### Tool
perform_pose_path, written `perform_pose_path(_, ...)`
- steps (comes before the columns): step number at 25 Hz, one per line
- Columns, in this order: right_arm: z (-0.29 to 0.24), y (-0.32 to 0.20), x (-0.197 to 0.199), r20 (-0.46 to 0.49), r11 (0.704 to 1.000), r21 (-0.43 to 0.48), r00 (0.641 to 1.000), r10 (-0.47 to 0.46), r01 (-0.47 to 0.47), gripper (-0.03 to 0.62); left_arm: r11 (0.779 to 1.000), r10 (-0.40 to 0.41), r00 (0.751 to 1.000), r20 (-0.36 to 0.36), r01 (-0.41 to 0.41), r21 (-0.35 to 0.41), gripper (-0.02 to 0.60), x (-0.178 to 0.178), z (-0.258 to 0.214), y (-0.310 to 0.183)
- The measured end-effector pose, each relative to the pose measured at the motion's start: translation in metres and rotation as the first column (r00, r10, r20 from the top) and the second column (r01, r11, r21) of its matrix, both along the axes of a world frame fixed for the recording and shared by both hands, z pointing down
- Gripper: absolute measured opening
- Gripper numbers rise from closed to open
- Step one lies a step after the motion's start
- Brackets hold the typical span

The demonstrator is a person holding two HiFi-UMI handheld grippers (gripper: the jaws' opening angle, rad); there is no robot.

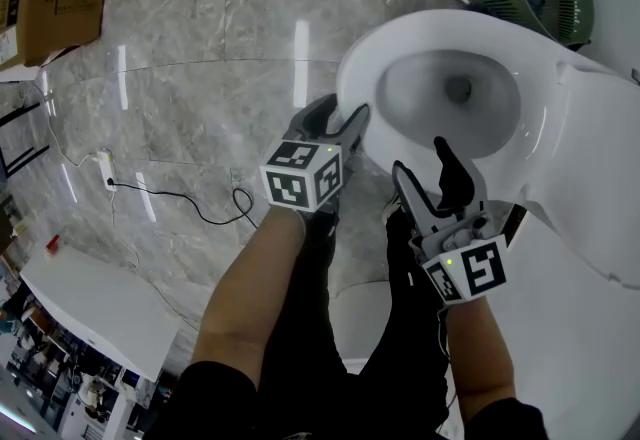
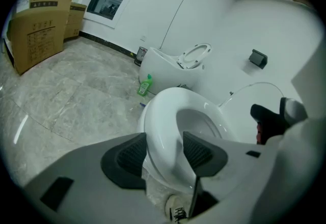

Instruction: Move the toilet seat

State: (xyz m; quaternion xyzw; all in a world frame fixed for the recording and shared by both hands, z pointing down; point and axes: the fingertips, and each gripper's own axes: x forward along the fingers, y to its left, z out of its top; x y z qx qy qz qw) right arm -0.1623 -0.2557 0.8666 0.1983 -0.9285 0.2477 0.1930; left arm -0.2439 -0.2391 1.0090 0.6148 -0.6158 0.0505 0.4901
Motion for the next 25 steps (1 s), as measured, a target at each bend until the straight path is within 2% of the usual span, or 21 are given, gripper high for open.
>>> perform_pose_path(12,-0.01,-0.001,0.001,0.012,1.0,-0.005,1.0,-0.009,0.009,0.268,1.0,0.006,1.0,-0.017,-0.006,0.011,0.215,0.0,-0.021,0.0)
perform_pose_path(25,-0.066,0.008,0.007,0.03,0.999,0.016,0.999,-0.031,0.03,0.27,0.989,0.053,0.999,0.011,-0.054,0.141,0.198,0.012,-0.124,-0.006)
